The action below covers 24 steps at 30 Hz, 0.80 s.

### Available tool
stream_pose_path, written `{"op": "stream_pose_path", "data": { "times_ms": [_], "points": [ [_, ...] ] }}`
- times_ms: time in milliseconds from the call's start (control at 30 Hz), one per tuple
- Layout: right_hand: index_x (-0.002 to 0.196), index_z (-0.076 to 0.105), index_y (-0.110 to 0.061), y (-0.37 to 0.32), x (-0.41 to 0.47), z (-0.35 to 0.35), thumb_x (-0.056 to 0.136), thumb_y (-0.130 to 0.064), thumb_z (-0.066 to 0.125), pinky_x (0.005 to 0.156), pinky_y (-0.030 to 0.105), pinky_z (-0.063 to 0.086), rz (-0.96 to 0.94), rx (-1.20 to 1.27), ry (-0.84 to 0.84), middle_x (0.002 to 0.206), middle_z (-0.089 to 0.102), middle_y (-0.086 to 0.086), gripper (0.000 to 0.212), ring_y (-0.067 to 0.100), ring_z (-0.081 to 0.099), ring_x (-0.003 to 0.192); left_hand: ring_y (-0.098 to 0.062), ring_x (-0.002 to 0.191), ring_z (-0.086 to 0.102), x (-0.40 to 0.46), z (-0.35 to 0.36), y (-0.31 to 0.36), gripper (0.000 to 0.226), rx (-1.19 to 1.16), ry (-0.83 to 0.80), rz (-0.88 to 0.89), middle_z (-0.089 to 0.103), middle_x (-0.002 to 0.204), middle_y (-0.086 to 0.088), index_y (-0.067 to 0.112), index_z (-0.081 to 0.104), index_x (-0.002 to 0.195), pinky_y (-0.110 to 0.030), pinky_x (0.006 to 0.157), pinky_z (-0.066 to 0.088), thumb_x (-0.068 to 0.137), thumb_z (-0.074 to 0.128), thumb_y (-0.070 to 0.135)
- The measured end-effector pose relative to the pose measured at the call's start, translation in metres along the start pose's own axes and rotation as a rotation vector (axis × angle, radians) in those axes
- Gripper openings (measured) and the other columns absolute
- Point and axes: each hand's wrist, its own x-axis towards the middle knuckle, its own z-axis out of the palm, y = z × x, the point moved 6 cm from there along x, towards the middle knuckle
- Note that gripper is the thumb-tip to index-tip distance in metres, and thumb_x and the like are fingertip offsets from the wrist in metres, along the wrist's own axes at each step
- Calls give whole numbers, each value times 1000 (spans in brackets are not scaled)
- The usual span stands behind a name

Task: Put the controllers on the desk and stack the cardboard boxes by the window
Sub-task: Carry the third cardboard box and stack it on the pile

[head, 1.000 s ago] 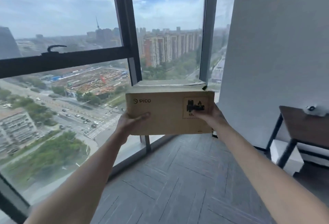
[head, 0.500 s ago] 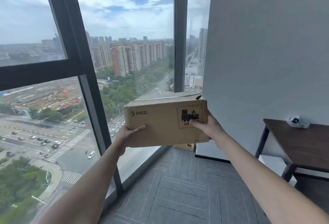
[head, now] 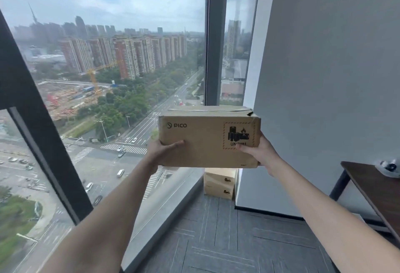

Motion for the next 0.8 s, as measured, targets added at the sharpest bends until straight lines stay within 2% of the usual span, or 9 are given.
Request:
{"op": "stream_pose_path", "data": {
  "times_ms": [133,333,433,633,800],
  "points": [
    [131,52,-40,37,118,-10,76,-36,87,100,53,53,32,38,28,121,69,-15,65,14,64,114,-15,80,70,122,38,0,49,44,-29,-23,74,104,-5,15,68,120,-23,45,52,76,86,27],
    [129,52,-44,73,272,-28,75,-37,87,102,53,51,91,67,44,122,68,-16,64,17,63,117,-15,85,70,288,88,4,52,93,-75,-42,74,105,-2,19,66,118,-21,47,52,73,88,31],
    [132,52,-39,85,335,-31,76,-33,88,100,52,52,123,75,48,123,69,-13,66,18,63,117,-18,88,72,358,101,-10,53,102,-91,-86,75,105,-2,20,68,116,-27,53,55,70,89,36],
    [129,54,-38,131,449,-26,69,-36,90,99,55,54,202,87,98,120,71,-12,69,18,66,114,-21,95,73,492,129,-51,82,86,-142,-150,76,107,-3,19,69,117,-40,76,62,45,93,51],
    [127,54,-43,172,542,-12,66,-40,90,102,52,52,269,73,145,118,71,-15,70,14,65,115,-20,98,72,612,150,-93,83,74,-209,-212,76,106,2,26,68,116,-43,75,63,42,94,56]
  ]
}}
